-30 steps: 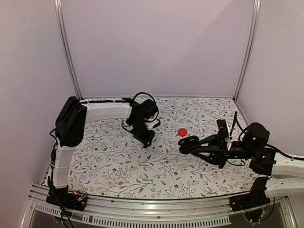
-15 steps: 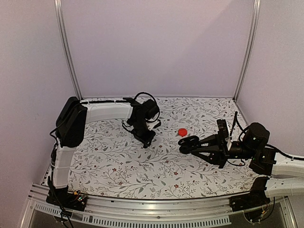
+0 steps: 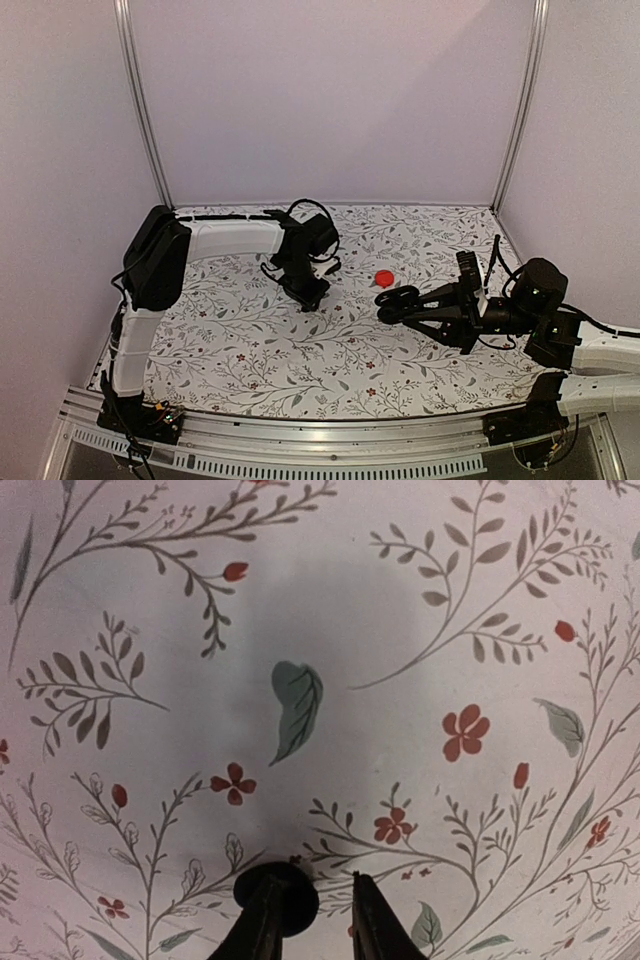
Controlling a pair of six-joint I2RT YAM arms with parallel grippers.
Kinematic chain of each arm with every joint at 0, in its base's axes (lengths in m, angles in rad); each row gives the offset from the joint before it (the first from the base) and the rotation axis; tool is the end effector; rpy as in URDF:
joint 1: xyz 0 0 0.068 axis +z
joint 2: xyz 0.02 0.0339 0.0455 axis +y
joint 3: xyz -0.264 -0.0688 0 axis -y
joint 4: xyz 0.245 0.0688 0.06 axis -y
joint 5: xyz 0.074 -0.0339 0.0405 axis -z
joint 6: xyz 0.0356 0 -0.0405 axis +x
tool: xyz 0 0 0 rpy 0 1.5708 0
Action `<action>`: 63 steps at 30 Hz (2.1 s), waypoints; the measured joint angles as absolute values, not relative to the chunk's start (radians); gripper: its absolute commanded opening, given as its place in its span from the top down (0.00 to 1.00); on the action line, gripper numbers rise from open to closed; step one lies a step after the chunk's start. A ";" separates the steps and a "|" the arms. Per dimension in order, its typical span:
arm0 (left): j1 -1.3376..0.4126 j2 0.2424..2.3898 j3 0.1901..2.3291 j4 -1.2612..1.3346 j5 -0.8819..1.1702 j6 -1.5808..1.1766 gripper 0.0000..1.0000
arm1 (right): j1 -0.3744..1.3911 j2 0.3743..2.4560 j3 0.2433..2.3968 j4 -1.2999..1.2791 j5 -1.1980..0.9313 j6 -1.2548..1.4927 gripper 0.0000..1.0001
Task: Insert the wireless bluetooth earbuds into the charging case
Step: Pick up the right earbud from the center of the board.
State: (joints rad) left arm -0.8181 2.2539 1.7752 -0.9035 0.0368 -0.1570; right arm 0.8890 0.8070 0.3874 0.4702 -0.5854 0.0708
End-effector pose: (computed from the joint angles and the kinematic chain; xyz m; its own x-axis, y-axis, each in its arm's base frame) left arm 0.3082 -0.3310 0.1510 -0.7780 0.6021 -0.1795 0.6201 0.7819 -0.0650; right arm 0.1039 0.1592 0.2644 -0.0386 0.0460 -0.9982 -0.9947 0.0938 0.0428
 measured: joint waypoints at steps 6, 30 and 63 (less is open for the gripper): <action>-0.813 2.254 1.774 -0.904 0.025 -0.157 0.79 | 0.889 0.807 0.387 0.470 -0.585 0.070 1.00; -0.803 2.235 1.747 -0.904 -0.042 -0.162 0.85 | 0.889 0.807 0.387 0.470 -0.585 0.070 1.00; -0.743 1.875 1.529 -0.861 -0.057 -0.034 1.00 | 0.889 0.807 0.387 0.470 -0.595 0.062 1.00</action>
